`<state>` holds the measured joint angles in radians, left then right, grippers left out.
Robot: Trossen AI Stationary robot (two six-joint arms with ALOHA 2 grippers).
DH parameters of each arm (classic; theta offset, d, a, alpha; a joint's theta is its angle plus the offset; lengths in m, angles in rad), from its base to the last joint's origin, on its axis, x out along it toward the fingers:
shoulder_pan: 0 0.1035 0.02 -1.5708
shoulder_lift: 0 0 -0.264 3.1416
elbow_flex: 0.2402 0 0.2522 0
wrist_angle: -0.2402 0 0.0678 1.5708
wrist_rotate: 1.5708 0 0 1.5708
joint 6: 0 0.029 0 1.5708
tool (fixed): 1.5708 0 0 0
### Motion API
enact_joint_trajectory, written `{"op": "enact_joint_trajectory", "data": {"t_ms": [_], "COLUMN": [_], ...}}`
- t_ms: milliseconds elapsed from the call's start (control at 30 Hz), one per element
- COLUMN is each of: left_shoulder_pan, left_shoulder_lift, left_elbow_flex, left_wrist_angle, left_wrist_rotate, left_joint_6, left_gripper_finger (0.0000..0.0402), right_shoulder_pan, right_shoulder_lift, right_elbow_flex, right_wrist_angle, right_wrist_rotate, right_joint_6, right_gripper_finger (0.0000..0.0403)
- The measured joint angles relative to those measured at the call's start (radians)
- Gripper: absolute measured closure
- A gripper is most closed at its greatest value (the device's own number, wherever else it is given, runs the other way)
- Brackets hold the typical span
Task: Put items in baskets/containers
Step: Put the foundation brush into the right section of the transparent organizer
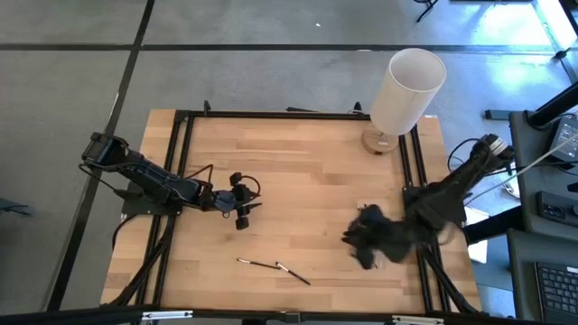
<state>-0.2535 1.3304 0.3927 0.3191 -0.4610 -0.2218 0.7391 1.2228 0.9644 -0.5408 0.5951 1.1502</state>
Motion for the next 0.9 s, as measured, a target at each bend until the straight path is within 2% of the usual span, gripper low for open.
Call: {"op": "enact_joint_trajectory", "data": {"t_ms": [200, 300, 467, 600, 733, 900], "left_shoulder_pan": [0.0, 0.0, 0.0, 0.0, -0.002, -0.025], "left_shoulder_lift": [0.0, 0.0, 0.0, 0.0, 0.0, 0.001], "left_elbow_flex": [0.0, 0.0, -0.005, -0.016, -0.018, -0.018], "left_wrist_angle": [0.0, -0.005, -0.025, -0.032, -0.033, -0.035], "left_wrist_rotate": [0.0, -0.001, -0.018, -0.044, -0.042, -0.042], "left_joint_6": [0.008, 0.008, 0.008, -0.001, -0.039, -0.089], "left_gripper_finger": [0.0274, 0.0274, 0.0274, 0.0274, 0.0274, 0.0274], "right_shoulder_pan": [-0.207, -0.257, -0.267, -0.269, -0.284, -0.308], "right_shoulder_lift": [0.222, 0.376, 0.624, 0.795, 0.945, 1.094], "right_elbow_flex": [0.054, 0.161, 0.453, 0.693, 0.876, 1.046], "right_wrist_angle": [0.173, 0.182, 0.062, -0.141, -0.312, -0.325], "right_wrist_rotate": [-0.328, -0.427, -0.484, -0.495, -0.521, -0.612], "right_joint_6": [-0.182, -0.255, -0.34, -0.348, -0.372, -0.428], "right_gripper_finger": [0.0311, 0.0311, 0.0311, 0.0311, 0.031, 0.0283]}}
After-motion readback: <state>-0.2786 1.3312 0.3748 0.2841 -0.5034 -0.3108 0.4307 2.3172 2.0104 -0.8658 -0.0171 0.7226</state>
